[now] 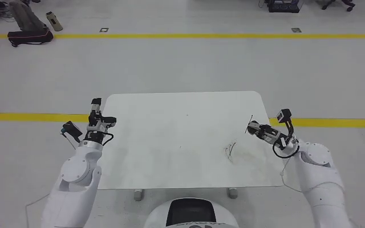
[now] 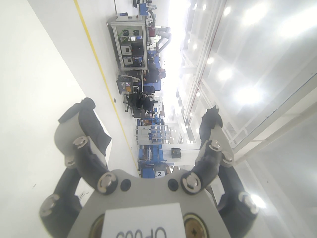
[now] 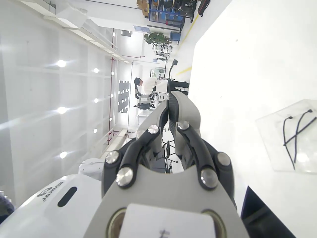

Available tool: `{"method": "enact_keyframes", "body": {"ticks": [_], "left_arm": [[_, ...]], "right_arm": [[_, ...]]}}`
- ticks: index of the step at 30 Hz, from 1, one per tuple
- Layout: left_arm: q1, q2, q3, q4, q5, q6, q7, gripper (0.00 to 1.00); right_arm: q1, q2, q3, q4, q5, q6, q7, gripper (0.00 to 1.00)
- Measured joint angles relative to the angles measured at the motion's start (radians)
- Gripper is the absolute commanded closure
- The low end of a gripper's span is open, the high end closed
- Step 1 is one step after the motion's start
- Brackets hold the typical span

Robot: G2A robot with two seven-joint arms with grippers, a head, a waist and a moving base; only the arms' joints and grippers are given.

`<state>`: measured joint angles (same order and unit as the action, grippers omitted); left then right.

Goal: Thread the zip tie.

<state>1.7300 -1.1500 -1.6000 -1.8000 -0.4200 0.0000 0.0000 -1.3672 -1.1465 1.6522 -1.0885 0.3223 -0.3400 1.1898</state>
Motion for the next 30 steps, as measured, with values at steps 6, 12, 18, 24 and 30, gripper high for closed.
{"method": "enact_keyframes", "body": {"ticks": [6,12,18,24,30], "left_arm": [[0.000,0.000,0.000,0.000,0.000,0.000,0.000,0.00],[0.000,0.000,0.000,0.000,0.000,0.000,0.000,0.00],[0.000,0.000,0.000,0.000,0.000,0.000,0.000,0.00],[0.000,0.000,0.000,0.000,0.000,0.000,0.000,0.00],[0.000,0.000,0.000,0.000,0.000,0.000,0.000,0.00]], "right_arm": [[-0.007,-0.006,-0.010,-0.047,0.035,0.001,-0.066,1.00],[-0.037,-0.033,-0.066,-0.183,0.062,0.000,-0.277,1.00],[-0.071,-0.069,-0.156,-0.258,-0.010,0.000,-0.495,1.00],[-0.074,-0.078,-0.176,-0.259,-0.013,0.000,-0.548,1.00],[-0.074,-0.078,-0.176,-0.259,-0.013,0.000,-0.548,1.00]]}}
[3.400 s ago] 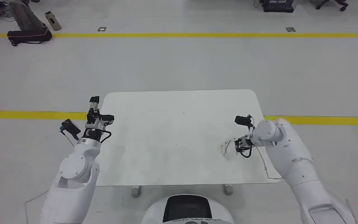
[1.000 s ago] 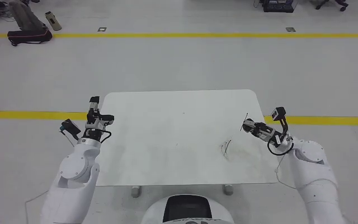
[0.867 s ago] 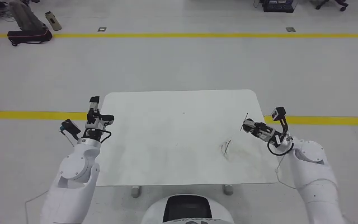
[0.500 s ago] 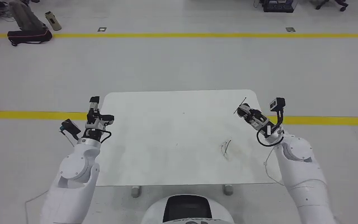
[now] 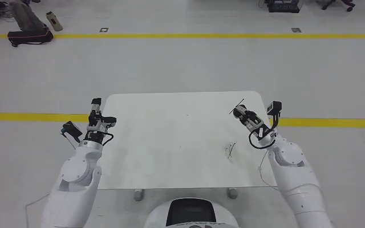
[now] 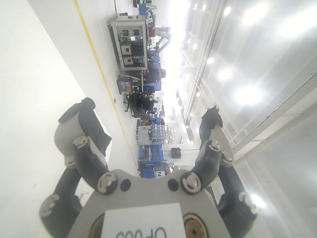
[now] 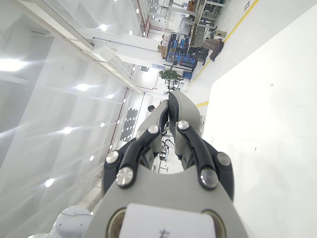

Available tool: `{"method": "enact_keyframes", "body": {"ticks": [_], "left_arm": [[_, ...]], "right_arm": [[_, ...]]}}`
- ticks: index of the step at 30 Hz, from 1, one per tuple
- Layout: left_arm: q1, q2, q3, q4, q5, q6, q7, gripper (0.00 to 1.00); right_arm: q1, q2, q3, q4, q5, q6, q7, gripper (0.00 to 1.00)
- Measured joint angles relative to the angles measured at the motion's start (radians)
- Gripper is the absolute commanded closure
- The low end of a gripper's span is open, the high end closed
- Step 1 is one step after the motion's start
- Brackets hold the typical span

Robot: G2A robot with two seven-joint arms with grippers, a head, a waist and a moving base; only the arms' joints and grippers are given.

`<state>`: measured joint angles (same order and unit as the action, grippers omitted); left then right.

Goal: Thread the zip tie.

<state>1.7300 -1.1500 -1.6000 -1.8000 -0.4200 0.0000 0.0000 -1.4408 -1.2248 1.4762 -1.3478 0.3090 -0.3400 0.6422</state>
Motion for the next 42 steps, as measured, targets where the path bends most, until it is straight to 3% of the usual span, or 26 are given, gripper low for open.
{"method": "enact_keyframes", "body": {"ticks": [12,17,24,28,42], "left_arm": [[0.000,0.000,0.000,0.000,0.000,0.000,0.000,0.00],[0.000,0.000,0.000,0.000,0.000,0.000,0.000,0.00],[0.000,0.000,0.000,0.000,0.000,0.000,0.000,0.00],[0.000,0.000,0.000,0.000,0.000,0.000,0.000,0.00],[0.000,0.000,0.000,0.000,0.000,0.000,0.000,0.00]], "right_arm": [[-0.002,-0.001,-0.002,0.000,0.003,0.001,-0.002,1.00],[-0.038,-0.009,0.001,0.003,0.105,0.000,0.003,1.00],[-0.117,-0.043,0.056,0.009,0.200,0.000,0.035,1.00],[-0.132,-0.067,0.097,0.005,0.225,0.000,0.084,1.00],[-0.148,-0.070,0.089,-0.023,0.208,0.000,0.065,1.00]]}}
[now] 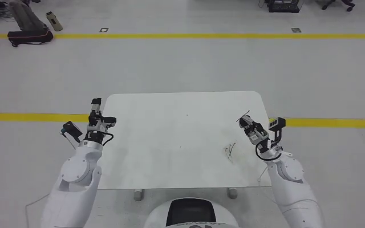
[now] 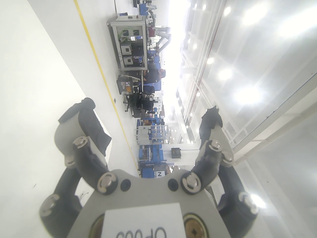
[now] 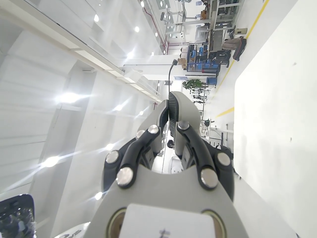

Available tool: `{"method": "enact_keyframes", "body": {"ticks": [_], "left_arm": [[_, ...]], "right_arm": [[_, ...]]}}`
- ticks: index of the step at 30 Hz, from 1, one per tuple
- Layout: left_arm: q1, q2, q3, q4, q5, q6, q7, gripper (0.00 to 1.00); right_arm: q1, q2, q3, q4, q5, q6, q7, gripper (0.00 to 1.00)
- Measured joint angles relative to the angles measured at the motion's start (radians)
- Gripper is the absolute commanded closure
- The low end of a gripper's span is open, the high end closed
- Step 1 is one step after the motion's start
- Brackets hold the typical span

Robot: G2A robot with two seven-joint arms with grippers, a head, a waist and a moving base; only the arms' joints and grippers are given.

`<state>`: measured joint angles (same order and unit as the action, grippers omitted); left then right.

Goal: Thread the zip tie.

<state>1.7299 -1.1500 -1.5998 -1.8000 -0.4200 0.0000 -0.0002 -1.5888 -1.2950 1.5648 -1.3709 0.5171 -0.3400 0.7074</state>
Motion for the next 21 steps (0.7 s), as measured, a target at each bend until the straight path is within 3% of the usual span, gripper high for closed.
{"method": "enact_keyframes", "body": {"ticks": [4,12,21], "left_arm": [[-0.006,-0.001,0.023,-0.004,0.000,0.010,-0.050,0.00],[-0.008,0.006,0.064,-0.006,0.027,0.087,-0.250,0.00],[-0.010,0.009,0.058,-0.004,0.065,0.086,-0.269,0.00]], "right_arm": [[-0.008,-0.005,-0.019,-0.010,-0.006,0.000,-0.002,1.00],[-0.025,-0.020,-0.056,-0.047,-0.060,0.000,-0.006,1.00],[-0.029,-0.029,-0.050,-0.072,-0.079,0.000,0.007,1.00]]}}
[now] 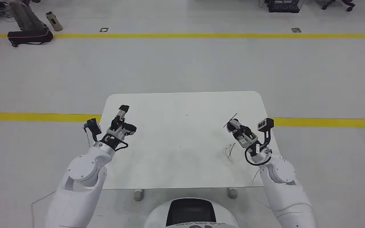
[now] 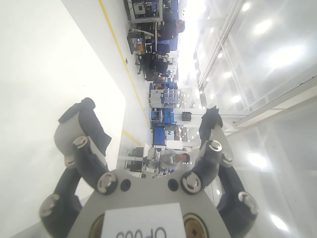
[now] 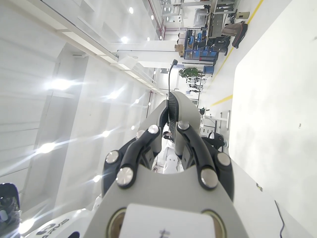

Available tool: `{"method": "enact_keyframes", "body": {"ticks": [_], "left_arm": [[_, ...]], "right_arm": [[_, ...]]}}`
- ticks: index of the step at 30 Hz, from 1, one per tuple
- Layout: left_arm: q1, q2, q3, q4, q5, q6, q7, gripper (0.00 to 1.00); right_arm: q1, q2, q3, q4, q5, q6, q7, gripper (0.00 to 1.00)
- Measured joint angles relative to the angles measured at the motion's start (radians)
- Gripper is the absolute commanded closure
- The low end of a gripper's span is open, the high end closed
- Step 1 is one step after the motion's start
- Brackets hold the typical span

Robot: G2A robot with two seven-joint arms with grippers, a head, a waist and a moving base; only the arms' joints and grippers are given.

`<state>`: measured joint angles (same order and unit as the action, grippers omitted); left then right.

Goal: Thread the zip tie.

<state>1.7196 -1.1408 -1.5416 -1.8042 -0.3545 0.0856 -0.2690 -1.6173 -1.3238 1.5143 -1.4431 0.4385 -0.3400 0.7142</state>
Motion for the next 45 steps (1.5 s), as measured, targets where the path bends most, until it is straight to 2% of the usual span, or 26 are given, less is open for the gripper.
{"method": "enact_keyframes", "body": {"ticks": [4,8,15,20,22,45], "left_arm": [[0.000,0.000,0.000,0.000,0.000,0.000,0.000,0.00],[-0.006,-0.002,0.012,0.005,-0.025,0.005,-0.009,0.00],[-0.023,-0.005,0.078,0.013,-0.077,0.052,-0.119,0.00],[-0.023,-0.005,0.117,0.009,-0.089,0.077,-0.170,0.00],[-0.025,-0.003,0.120,0.005,-0.054,0.069,-0.174,0.00],[-0.025,-0.003,0.119,0.005,-0.061,0.069,-0.173,0.00]], "right_arm": [[0.000,0.000,-0.001,-0.002,-0.002,0.000,-0.002,1.00],[-0.015,0.000,-0.016,-0.044,-0.041,0.000,-0.019,1.00],[-0.074,-0.002,-0.016,-0.097,-0.064,0.000,-0.015,1.00],[-0.101,-0.005,-0.013,-0.106,-0.059,0.000,-0.001,1.00],[-0.102,-0.006,-0.012,-0.106,-0.059,0.000,-0.002,1.00],[-0.102,-0.006,-0.012,-0.106,-0.059,0.000,-0.003,1.00]]}}
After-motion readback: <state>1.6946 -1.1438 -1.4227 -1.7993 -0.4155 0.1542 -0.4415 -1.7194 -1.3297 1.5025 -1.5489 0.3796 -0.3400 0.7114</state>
